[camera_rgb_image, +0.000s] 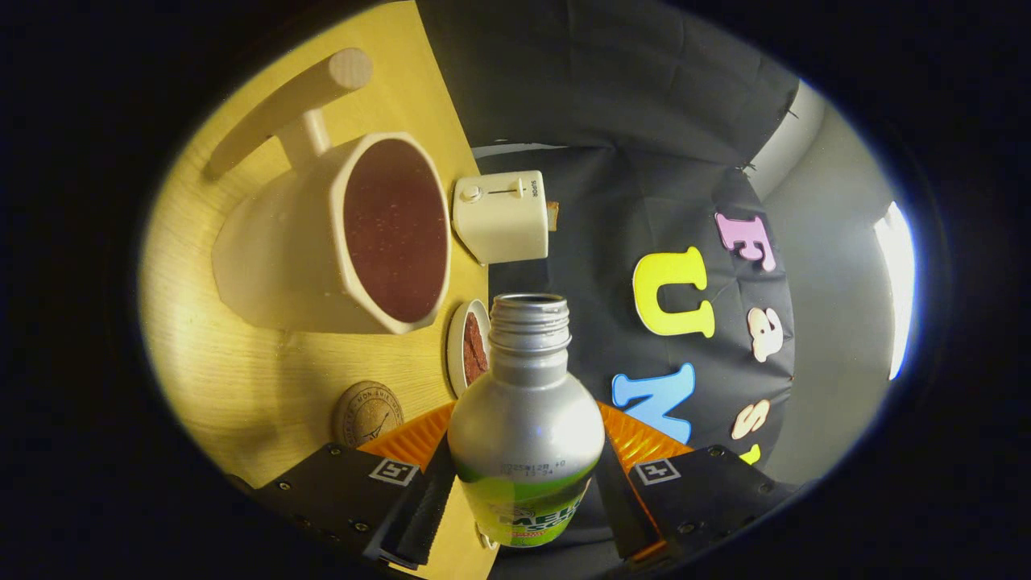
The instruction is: Take the bottle from table, then pour the juice into the cup, finally place the bottle on the coaster
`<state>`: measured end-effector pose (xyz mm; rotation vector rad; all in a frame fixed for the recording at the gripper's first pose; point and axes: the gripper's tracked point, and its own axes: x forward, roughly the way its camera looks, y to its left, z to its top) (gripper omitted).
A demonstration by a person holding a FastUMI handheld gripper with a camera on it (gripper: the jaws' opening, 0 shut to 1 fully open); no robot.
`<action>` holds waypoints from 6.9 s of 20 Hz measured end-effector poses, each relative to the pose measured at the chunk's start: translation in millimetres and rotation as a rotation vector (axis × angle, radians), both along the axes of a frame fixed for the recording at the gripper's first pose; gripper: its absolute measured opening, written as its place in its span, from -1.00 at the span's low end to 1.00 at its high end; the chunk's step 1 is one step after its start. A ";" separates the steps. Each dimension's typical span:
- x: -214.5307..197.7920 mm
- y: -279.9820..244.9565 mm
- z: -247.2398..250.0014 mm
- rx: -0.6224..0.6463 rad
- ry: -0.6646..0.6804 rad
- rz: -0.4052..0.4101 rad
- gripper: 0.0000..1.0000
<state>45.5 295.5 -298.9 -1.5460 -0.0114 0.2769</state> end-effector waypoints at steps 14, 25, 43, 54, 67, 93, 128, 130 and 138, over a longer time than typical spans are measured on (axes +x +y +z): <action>0.3 2.4 22.6 -0.126 -0.054 0.037 0.62; -2.6 -1.1 40.5 -0.222 -0.106 0.072 0.63; -5.1 2.0 49.9 -0.300 -0.165 0.099 0.62; -0.4 3.8 63.9 -0.385 -0.233 0.115 0.62; -4.5 10.1 81.0 -0.505 -0.316 0.157 0.62; -23.4 53.7 65.1 -0.810 -0.459 0.315 0.62; -16.4 23.5 46.0 -0.257 -0.229 0.137 0.62; -19.2 21.7 42.5 -0.187 -0.190 0.117 0.62; -20.1 10.0 38.4 0.008 -0.097 0.047 0.62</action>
